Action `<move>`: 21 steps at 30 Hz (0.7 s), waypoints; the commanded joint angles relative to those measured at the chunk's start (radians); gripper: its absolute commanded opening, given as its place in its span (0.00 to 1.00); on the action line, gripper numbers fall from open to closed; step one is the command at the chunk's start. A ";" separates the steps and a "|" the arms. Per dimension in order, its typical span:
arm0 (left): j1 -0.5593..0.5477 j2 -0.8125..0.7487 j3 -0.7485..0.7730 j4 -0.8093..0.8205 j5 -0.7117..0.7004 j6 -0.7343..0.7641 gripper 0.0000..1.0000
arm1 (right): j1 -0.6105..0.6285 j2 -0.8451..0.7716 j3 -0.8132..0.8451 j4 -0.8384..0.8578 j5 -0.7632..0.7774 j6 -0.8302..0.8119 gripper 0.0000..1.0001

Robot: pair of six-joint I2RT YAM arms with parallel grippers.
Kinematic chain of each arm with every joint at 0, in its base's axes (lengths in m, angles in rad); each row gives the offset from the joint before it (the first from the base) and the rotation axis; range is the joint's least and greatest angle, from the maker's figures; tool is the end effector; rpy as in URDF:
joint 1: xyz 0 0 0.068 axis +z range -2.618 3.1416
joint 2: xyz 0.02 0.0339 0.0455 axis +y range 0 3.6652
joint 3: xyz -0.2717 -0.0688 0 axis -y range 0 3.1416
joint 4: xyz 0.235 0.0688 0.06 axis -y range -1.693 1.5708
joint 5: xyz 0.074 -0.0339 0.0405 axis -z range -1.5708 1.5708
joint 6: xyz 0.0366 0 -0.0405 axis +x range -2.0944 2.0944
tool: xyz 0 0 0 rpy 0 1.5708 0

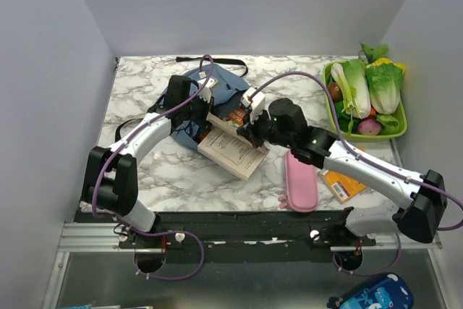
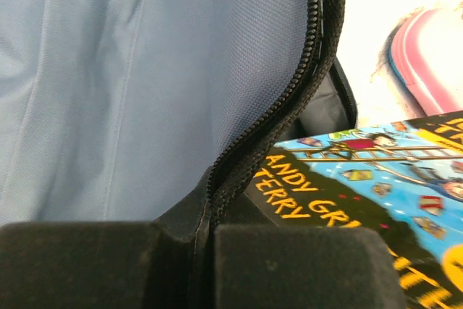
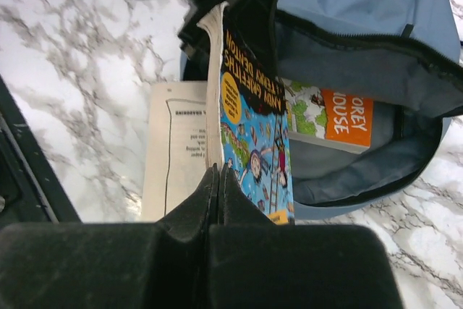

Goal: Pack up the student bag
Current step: Place the book in the student bag.

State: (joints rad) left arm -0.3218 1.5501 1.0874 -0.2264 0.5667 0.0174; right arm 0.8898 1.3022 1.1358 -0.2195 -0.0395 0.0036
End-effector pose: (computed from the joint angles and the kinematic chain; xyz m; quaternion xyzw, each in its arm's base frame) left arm 0.3091 -0.1238 0.2673 0.2641 0.8357 -0.3120 0.3666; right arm 0.1827 0.2278 0.3541 -0.3656 0.7446 0.2559 0.4964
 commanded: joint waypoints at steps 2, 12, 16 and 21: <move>0.001 -0.042 0.040 -0.010 0.047 -0.005 0.00 | 0.003 0.075 -0.093 0.187 0.015 -0.169 0.01; 0.001 -0.045 0.052 -0.021 0.050 -0.005 0.00 | 0.003 0.273 -0.082 0.267 0.103 -0.241 0.00; 0.001 -0.039 0.066 -0.031 0.062 -0.002 0.00 | 0.005 0.347 -0.028 0.264 0.076 -0.272 0.01; 0.001 -0.033 0.072 -0.037 0.078 -0.005 0.00 | 0.026 0.459 0.059 0.247 0.128 -0.338 0.01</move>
State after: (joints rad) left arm -0.3153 1.5436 1.1221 -0.2584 0.5797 0.0181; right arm 0.8970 1.6890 1.1278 -0.0158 0.0307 -0.2611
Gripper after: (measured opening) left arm 0.033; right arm 0.007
